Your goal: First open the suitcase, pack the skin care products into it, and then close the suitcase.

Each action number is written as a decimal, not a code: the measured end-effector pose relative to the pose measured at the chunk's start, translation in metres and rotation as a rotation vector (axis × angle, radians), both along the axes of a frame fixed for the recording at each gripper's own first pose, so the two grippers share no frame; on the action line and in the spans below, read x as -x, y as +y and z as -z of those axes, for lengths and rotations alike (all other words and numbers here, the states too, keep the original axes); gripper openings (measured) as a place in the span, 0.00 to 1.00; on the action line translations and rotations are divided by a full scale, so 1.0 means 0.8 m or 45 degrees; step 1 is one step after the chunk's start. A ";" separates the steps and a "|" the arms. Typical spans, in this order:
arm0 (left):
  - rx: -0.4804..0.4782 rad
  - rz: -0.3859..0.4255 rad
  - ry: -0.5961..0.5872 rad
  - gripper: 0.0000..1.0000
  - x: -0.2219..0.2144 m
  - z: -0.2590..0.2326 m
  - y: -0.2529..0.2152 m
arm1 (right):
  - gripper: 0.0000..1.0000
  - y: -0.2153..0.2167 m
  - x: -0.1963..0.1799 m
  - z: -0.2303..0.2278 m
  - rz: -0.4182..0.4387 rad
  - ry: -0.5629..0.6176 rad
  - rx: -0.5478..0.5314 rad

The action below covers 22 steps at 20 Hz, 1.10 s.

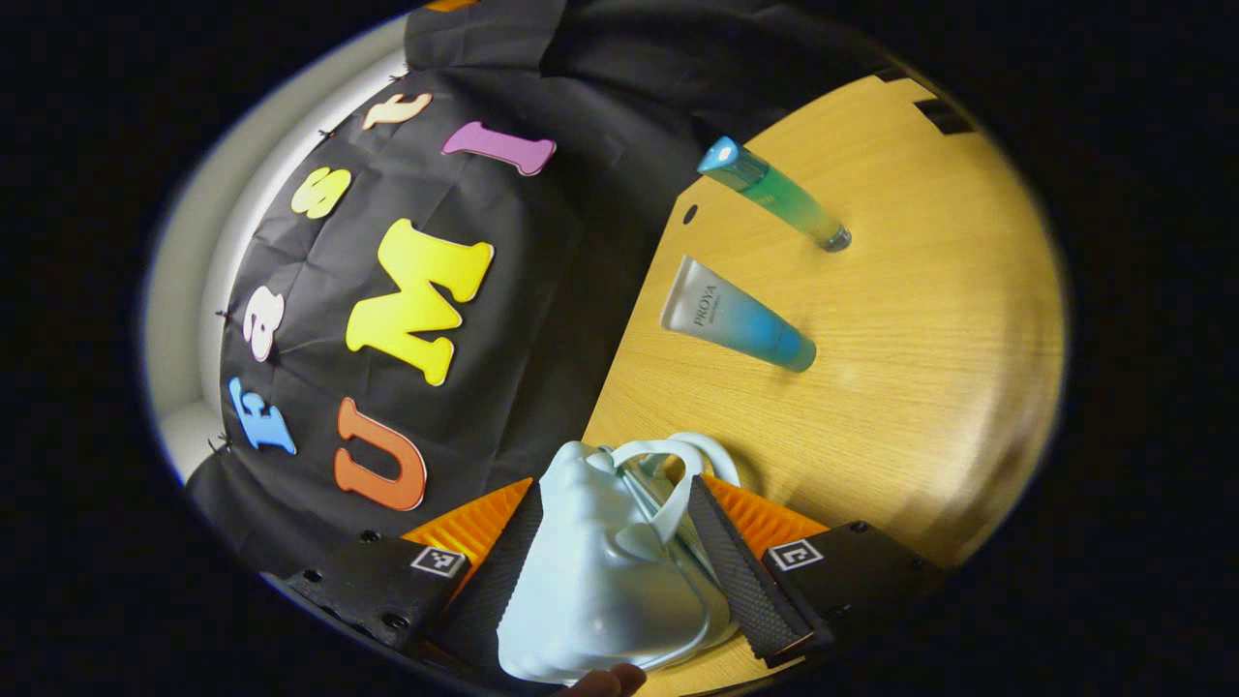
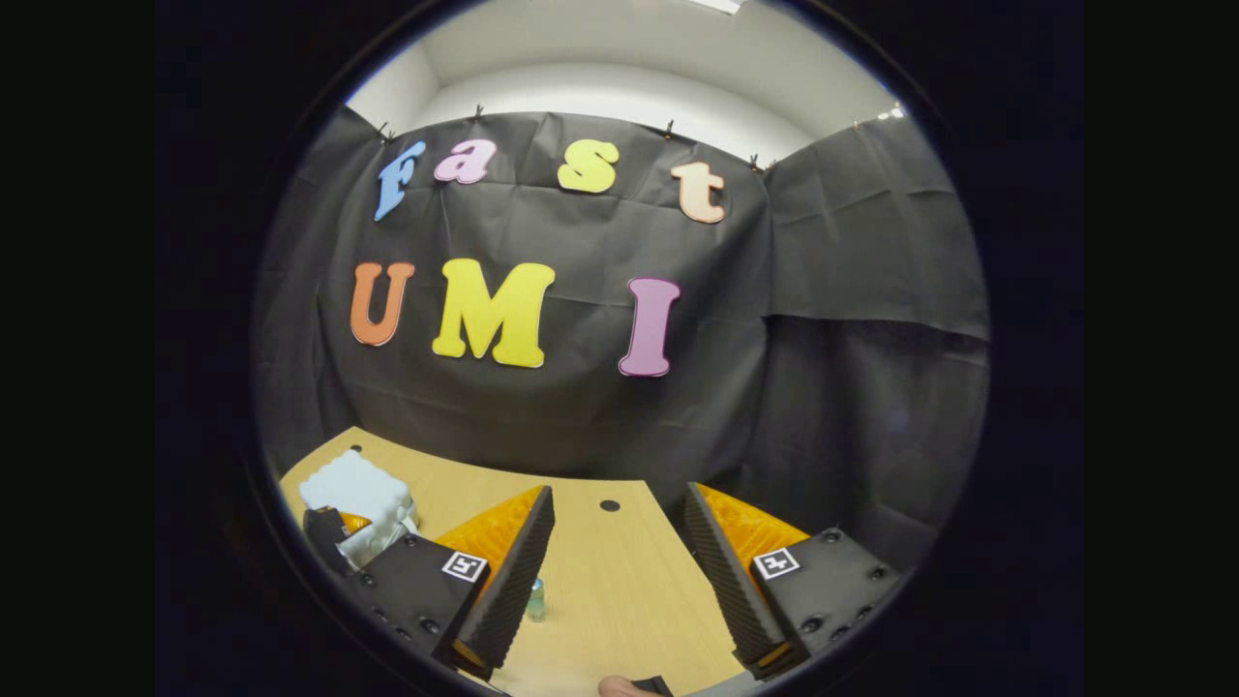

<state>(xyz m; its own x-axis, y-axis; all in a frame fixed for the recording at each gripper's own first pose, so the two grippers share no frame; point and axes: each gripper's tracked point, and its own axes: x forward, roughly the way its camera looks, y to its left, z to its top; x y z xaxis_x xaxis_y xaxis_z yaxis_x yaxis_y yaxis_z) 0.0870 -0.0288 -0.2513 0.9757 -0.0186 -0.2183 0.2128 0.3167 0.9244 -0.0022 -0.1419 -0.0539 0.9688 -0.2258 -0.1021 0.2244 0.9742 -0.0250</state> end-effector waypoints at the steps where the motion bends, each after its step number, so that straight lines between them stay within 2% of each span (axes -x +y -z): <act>1: -0.051 -0.009 0.019 0.97 -0.007 0.010 0.006 | 0.81 -0.003 -0.001 0.005 -0.004 0.009 0.003; 4: -0.192 -0.068 0.068 0.94 -0.027 0.024 0.021 | 0.81 -0.016 -0.002 0.020 -0.010 0.038 -0.005; 7: -0.254 -0.113 0.123 0.81 -0.027 0.044 0.026 | 0.81 -0.024 -0.011 0.031 -0.039 0.055 -0.035; 8: -0.269 -0.109 0.119 0.74 -0.028 0.043 0.023 | 0.81 -0.028 -0.013 0.036 -0.048 0.063 -0.034; 9: -0.268 -0.110 0.143 0.71 -0.030 0.047 0.023 | 0.81 -0.032 -0.017 0.039 -0.055 0.067 -0.034; 10: -0.297 -0.125 0.140 0.60 -0.035 0.049 0.025 | 0.81 -0.036 -0.019 0.041 -0.066 0.073 -0.039; 11: -0.327 -0.122 0.141 0.56 -0.035 0.043 0.020 | 0.81 -0.037 -0.021 0.044 -0.080 0.078 -0.047; 12: -0.346 -0.127 0.164 0.44 -0.037 0.046 0.019 | 0.81 -0.040 -0.023 0.048 -0.096 0.084 -0.051; 14: -0.349 -0.123 0.225 0.38 -0.039 0.060 0.017 | 0.81 -0.043 -0.030 0.055 -0.129 0.093 -0.053; 15: -0.349 -0.127 0.232 0.30 -0.040 0.057 0.015 | 0.81 -0.044 -0.031 0.055 -0.150 0.093 -0.056; 16: -0.351 -0.130 0.232 0.17 -0.040 0.058 0.015 | 0.81 -0.044 -0.034 0.055 -0.172 0.091 -0.058; 18: -0.331 -0.127 0.248 0.11 -0.041 0.056 0.015 | 0.81 -0.048 -0.036 0.055 -0.212 0.086 -0.062; 19: -0.277 -0.129 0.251 0.09 -0.041 0.050 0.016 | 0.81 -0.047 -0.036 0.055 -0.232 0.087 -0.070; 22: 0.010 -0.186 0.254 0.06 -0.031 0.022 0.031 | 0.81 -0.048 -0.038 0.051 -0.254 0.087 -0.065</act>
